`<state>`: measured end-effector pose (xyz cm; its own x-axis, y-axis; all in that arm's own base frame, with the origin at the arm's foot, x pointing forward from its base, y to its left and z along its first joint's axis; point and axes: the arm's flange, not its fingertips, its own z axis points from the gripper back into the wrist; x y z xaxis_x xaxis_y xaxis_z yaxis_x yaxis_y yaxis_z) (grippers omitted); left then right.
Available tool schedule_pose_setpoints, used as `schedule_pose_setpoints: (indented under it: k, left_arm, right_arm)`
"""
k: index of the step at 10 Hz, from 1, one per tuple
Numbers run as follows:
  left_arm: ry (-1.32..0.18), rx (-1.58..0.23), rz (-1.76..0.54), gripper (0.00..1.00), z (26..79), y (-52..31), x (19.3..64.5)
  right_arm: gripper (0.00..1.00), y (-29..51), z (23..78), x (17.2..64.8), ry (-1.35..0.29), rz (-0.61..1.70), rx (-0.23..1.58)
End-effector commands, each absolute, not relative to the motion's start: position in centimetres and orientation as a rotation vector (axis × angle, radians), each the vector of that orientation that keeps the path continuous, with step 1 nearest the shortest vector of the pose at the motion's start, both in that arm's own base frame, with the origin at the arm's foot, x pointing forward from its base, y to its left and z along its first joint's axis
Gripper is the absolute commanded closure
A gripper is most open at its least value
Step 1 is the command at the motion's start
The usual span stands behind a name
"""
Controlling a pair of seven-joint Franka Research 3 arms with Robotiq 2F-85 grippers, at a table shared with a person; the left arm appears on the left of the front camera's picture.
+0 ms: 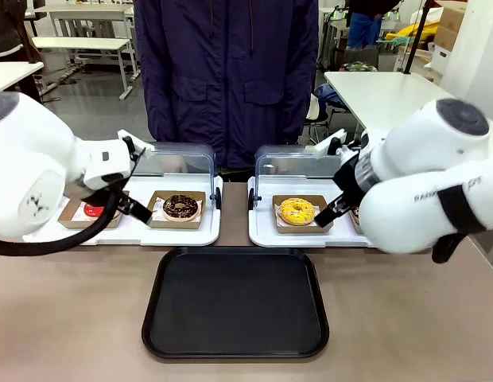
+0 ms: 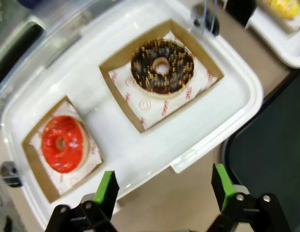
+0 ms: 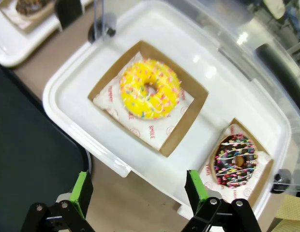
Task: Move the third donut from the left to the tray.
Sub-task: Pick up the Paper togo box containing the Donut indicated by the person and place it on the Handle tray.
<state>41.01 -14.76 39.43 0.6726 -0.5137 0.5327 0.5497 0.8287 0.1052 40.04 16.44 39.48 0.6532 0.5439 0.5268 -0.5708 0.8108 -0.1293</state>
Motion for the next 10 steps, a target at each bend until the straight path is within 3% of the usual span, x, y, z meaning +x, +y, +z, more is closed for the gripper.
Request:
schedule_pose_setpoints:
  k: [1,5,10]
  left_arm:
    - [-0.561,-0.177,-0.649,0.00,44.7,-11.0,42.9]
    - [-0.458,-0.479,-0.936,0.00,50.1,-1.9,46.6]
    - [-0.712,-0.732,-1.170,0.00,48.3,14.8,47.4]
  right_arm:
    - [0.00,12.9,46.0,40.8,-0.594,0.627,0.163]
    - [0.00,2.0,54.2,39.6,-0.668,0.692,0.389]
    - [0.00,-12.4,54.7,39.7,-0.796,0.852,0.603]
